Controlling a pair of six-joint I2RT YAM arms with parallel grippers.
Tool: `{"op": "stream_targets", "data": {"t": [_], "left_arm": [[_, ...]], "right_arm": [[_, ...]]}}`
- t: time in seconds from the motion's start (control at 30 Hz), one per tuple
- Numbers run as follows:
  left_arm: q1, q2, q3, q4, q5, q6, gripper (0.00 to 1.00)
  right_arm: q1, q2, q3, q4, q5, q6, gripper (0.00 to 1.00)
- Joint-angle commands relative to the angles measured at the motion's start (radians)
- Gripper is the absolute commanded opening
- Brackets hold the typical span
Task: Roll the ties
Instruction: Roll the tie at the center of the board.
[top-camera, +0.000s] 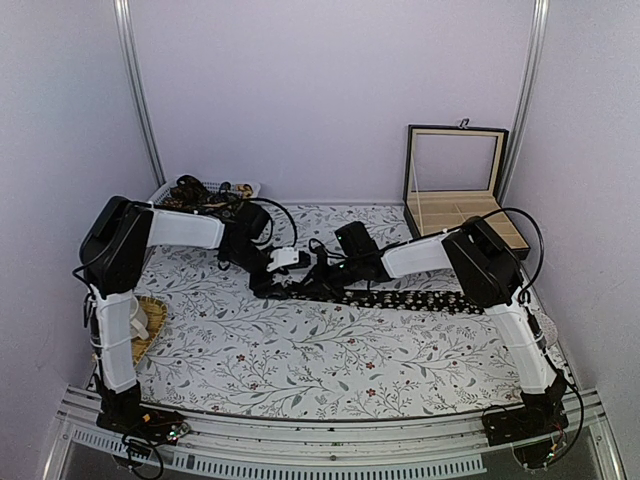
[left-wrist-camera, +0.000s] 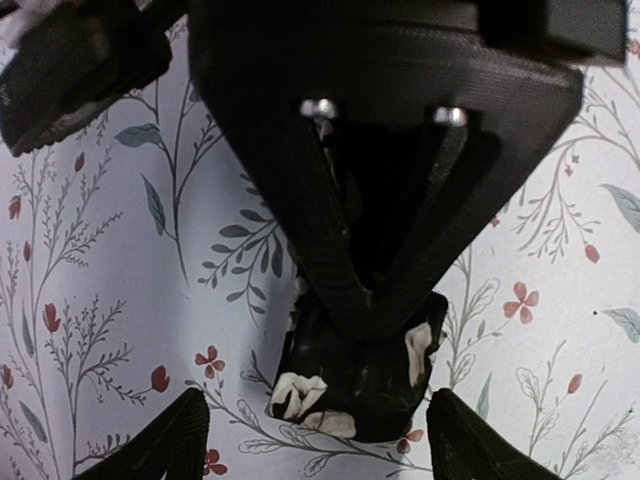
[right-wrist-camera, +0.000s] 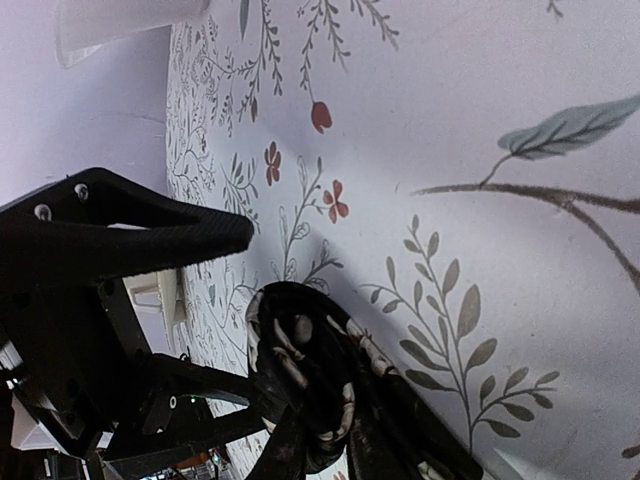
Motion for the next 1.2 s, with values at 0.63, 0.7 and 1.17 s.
{"op": "stream_targets", "data": {"t": [0.63,0.7,1.17], "left_arm": [[-0.029,0.067,0.029,-0.027,-0.002,-0.017,0.33],[-0.030,0.068,0.029,-0.026,-0.012,-0.023,0.33],[-0.032,0.074,0.045,-0.041,-0.049,-0.064,0.34]], "right_arm": [[-0.007,0.078,0.005,-0.045,0.008,-0.008,0.23],[-0.006,0.078,0.005,-0.043,0.007,-0.009,0.28],[-0.005,0.080,0.005,-0.031,-0.010,-0.005,0.23]]}}
